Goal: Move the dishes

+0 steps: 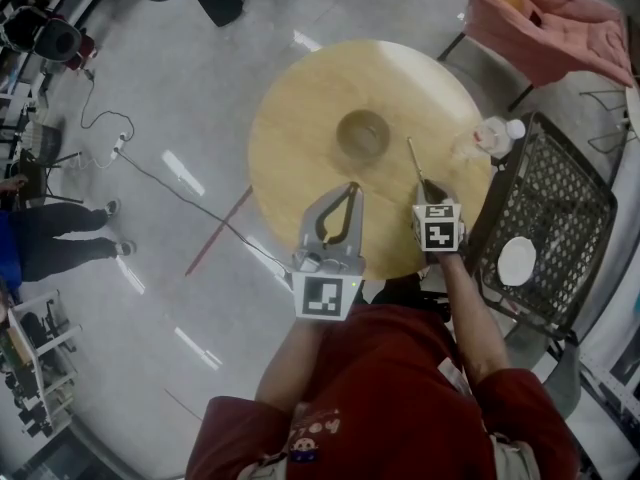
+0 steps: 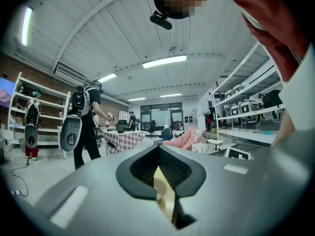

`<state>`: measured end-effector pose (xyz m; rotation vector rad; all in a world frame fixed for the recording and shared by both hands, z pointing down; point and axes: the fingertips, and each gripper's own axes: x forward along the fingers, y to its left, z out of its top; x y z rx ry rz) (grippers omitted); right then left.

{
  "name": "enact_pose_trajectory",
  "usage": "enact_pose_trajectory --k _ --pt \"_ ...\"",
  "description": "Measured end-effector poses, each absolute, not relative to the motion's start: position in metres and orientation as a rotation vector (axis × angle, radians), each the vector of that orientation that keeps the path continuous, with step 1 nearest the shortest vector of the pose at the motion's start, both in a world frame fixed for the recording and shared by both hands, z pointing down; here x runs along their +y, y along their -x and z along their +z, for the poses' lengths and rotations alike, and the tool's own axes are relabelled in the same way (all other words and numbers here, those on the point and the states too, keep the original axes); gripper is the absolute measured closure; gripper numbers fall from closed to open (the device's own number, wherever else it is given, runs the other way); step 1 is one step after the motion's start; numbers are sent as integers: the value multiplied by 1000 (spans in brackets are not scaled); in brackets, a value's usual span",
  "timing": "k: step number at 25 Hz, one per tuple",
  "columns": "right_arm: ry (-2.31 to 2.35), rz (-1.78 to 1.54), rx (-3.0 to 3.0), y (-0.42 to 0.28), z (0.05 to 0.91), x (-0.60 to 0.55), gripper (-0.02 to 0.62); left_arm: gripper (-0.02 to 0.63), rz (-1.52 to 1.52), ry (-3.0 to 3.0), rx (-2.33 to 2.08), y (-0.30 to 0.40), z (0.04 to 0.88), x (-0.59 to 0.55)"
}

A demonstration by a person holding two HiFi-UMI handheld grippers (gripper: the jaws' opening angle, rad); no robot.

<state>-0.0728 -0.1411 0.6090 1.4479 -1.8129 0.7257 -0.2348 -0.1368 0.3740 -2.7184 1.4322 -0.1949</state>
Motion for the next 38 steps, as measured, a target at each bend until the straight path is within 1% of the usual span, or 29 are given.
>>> enact_pose_trajectory --k 2,4,8,10,13,15,18,21,26,31,38 --pt "-1436 727 -1813 73 609 -141 572 598 -133 2736 1480 236 373 -137" --pt "-1431 736 -1817 73 610 -142 572 598 -171 2722 1447 236 374 -137" --pt "-1443 742 -1809 71 611 -140 574 598 -56 2754 1530 237 370 -137" --pt "-1446 746 -1810 71 609 -139 574 598 -99 2735 1485 235 368 -135" --pt "-1454 745 -1814 69 603 -137 574 598 -60 2740 1509 234 365 -134" --pt "-1463 739 -1823 69 598 -136 574 598 -91 2731 1477 233 364 -134" --pt "-1481 711 -1845 68 591 -136 574 598 -29 2756 1523 231 364 -133" --pt "-1503 698 -1871 70 576 -133 574 598 -85 2739 1460 224 363 -131" --pt "-1553 659 -1934 73 542 -134 574 598 14 2767 1507 215 355 -129" --pt "-1605 608 -1988 72 509 -134 574 598 -53 2746 1502 210 358 -133" --pt "-1718 495 -2065 63 456 -129 574 598 -50 2757 1452 193 352 -136"
